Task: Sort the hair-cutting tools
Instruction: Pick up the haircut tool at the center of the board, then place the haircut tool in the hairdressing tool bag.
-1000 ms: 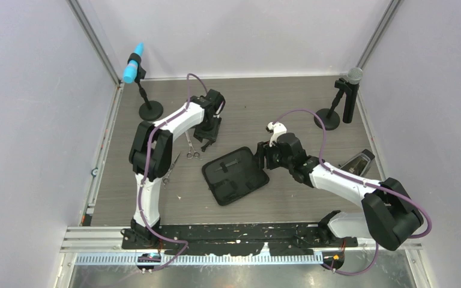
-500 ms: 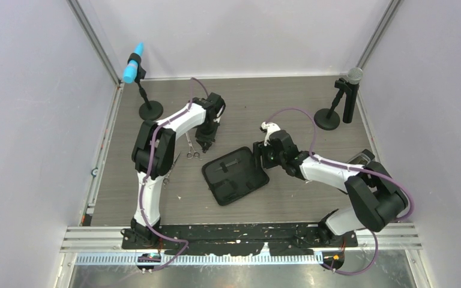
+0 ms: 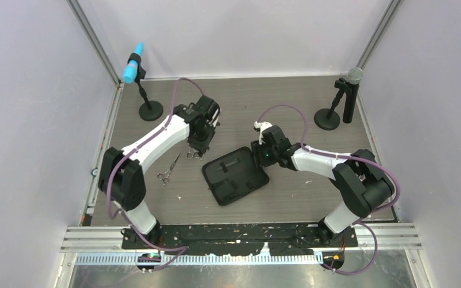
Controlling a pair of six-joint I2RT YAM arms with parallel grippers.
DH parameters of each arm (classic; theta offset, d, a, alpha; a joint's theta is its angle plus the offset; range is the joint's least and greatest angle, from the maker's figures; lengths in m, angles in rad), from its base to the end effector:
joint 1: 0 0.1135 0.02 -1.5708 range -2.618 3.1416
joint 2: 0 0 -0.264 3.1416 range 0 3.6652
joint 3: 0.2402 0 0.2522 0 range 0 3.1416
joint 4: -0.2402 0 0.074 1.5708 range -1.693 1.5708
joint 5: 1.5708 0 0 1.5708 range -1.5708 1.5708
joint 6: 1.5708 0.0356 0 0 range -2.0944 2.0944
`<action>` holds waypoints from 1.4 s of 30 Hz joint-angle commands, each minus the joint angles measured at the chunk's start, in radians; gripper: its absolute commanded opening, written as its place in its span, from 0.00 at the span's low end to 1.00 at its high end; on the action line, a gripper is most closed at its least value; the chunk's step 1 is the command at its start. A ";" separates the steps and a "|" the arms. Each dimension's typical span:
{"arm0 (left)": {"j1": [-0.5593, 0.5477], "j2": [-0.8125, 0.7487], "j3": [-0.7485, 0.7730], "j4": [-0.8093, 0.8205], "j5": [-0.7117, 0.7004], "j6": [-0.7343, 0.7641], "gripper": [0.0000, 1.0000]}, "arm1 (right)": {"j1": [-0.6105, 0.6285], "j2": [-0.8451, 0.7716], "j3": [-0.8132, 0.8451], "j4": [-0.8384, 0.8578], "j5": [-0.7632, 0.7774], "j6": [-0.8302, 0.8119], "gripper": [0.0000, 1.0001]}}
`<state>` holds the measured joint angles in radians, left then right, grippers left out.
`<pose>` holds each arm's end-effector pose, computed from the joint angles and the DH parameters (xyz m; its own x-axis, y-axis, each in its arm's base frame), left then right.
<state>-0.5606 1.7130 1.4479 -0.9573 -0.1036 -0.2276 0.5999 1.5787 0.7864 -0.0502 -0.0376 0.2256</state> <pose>0.2957 -0.1813 0.2657 -0.8881 0.2926 -0.3545 0.3065 0.9517 0.0177 0.2549 0.1760 0.1634 -0.7312 -0.2293 -0.6425 -0.4322 0.8844 0.1762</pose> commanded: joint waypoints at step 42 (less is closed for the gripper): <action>-0.276 0.048 -0.137 -0.208 -0.085 0.005 0.04 | -0.002 0.045 0.011 0.058 -0.057 -0.098 0.05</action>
<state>-0.8356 1.7420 1.2621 -1.1461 -0.1638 -0.2588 0.5972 1.6131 0.7742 -0.0124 -0.0746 0.1436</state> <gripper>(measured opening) 0.191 0.090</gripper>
